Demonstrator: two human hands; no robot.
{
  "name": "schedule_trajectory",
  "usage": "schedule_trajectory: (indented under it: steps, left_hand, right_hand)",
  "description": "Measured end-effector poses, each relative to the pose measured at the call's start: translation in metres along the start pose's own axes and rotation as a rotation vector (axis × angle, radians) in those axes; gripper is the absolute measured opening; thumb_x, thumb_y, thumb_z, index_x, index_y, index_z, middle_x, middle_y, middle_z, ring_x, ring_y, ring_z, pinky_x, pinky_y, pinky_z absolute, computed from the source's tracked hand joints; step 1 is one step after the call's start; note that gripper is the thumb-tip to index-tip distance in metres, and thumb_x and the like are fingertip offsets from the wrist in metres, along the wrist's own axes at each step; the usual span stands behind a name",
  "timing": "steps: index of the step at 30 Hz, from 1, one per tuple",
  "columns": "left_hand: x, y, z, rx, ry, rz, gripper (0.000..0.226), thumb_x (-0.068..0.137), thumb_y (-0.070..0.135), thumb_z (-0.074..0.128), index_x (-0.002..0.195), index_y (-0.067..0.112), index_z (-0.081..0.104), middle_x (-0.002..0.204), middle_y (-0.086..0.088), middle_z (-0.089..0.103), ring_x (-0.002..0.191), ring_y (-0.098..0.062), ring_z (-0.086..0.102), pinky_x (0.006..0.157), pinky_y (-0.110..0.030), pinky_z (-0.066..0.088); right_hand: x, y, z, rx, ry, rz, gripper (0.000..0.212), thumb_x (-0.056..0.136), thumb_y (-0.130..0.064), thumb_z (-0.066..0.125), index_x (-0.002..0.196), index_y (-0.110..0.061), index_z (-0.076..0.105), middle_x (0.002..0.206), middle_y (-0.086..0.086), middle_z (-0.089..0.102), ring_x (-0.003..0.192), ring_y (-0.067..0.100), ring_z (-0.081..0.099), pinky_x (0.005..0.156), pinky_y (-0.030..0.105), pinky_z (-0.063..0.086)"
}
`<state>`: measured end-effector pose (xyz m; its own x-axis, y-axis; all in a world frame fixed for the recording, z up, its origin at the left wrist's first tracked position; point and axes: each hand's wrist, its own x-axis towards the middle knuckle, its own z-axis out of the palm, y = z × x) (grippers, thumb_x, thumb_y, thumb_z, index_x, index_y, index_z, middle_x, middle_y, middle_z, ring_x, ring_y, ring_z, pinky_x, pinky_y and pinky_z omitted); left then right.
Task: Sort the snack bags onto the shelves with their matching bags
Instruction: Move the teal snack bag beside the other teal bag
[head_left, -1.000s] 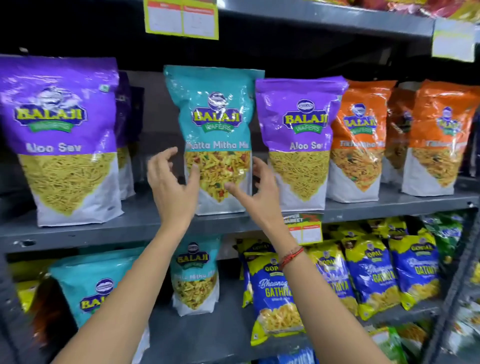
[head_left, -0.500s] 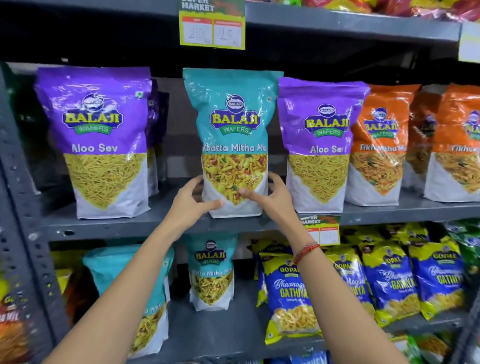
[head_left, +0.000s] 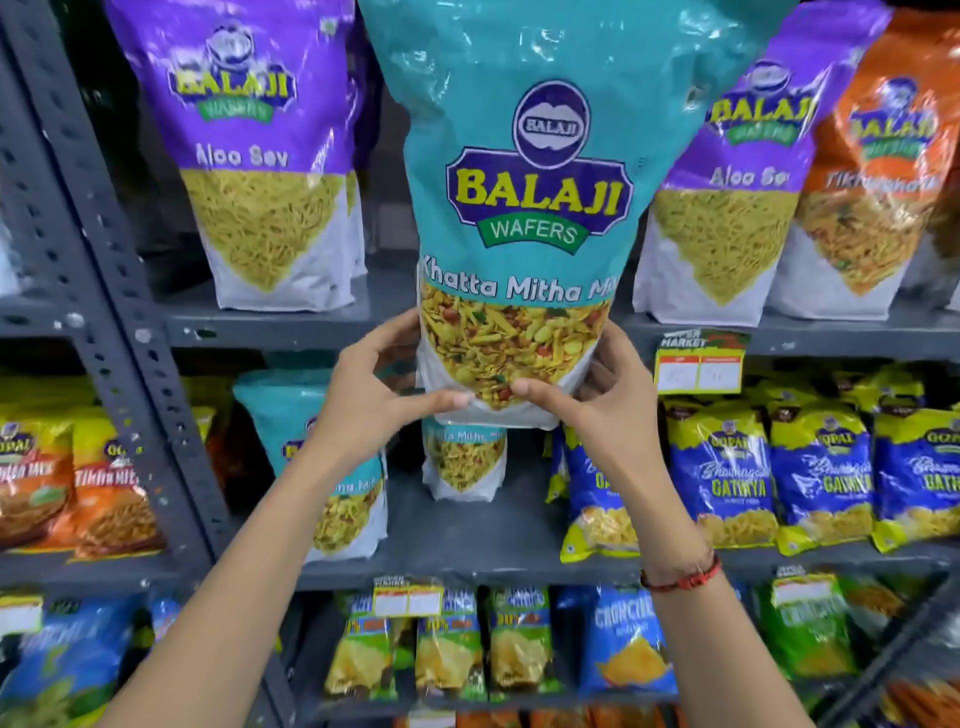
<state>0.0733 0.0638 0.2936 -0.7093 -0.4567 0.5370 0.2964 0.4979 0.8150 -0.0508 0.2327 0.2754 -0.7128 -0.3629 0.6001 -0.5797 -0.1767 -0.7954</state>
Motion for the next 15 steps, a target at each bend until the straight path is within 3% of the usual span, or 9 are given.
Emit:
schedule_trajectory:
  steps: [3,5,8,12,15]
  left_hand:
    - [-0.023,-0.025,0.001,-0.002,-0.024,-0.061,0.072,0.047,0.024,0.083,0.112,0.035,0.055,0.105,0.016,0.063,0.091,0.012,0.058,0.073,-0.008,0.049]
    - [-0.036,-0.049,0.004,-0.002,-0.041,-0.116,0.074,0.052,0.017,0.084,0.119,0.025,0.054,0.106,0.016,0.062,0.092,0.015,0.057,0.074,-0.007,0.048]
    - [-0.054,-0.087,0.01,0.033,-0.077,-0.202,0.081,0.052,0.029,0.082,0.126,0.018,0.051,0.115,0.014,0.061,0.103,0.009,0.057,0.087,-0.015,0.047]
    - [-0.073,-0.132,0.018,0.111,-0.1,-0.311,0.099,0.046,0.056,0.081,0.131,0.017,0.048,0.128,0.005,0.056,0.117,-0.012,0.053,0.101,-0.035,0.044]
    - [-0.081,-0.167,0.026,0.12,-0.136,-0.377,0.085,0.054,0.04,0.084,0.128,0.019,0.049,0.128,-0.002,0.059,0.118,-0.018,0.055,0.101,-0.041,0.047]
  right_hand:
    - [-0.028,0.019,0.005,-0.012,-0.029,0.048,0.069,0.058,-0.026,0.089,0.115,-0.031,0.051,0.101,-0.034,0.065,0.098,-0.011,0.062,0.078,0.011,0.051]
    - [-0.044,0.038,0.011,-0.024,-0.054,0.107,0.071,0.057,-0.028,0.089,0.116,-0.028,0.051,0.098,-0.041,0.062,0.097,-0.012,0.062,0.076,0.01,0.05]
    - [-0.062,0.071,0.018,-0.042,-0.092,0.182,0.068,0.057,-0.026,0.089,0.112,-0.033,0.051,0.101,-0.038,0.063,0.1,-0.01,0.062,0.078,0.012,0.05]
    - [-0.084,0.118,0.028,-0.102,-0.137,0.271,0.072,0.059,-0.03,0.09,0.118,-0.032,0.048,0.115,-0.01,0.067,0.108,0.007,0.064,0.086,0.031,0.056]
    - [-0.094,0.147,0.036,-0.183,-0.176,0.347,0.073,0.059,-0.034,0.089,0.117,-0.031,0.045,0.109,-0.017,0.063,0.098,-0.008,0.061,0.081,0.028,0.057]
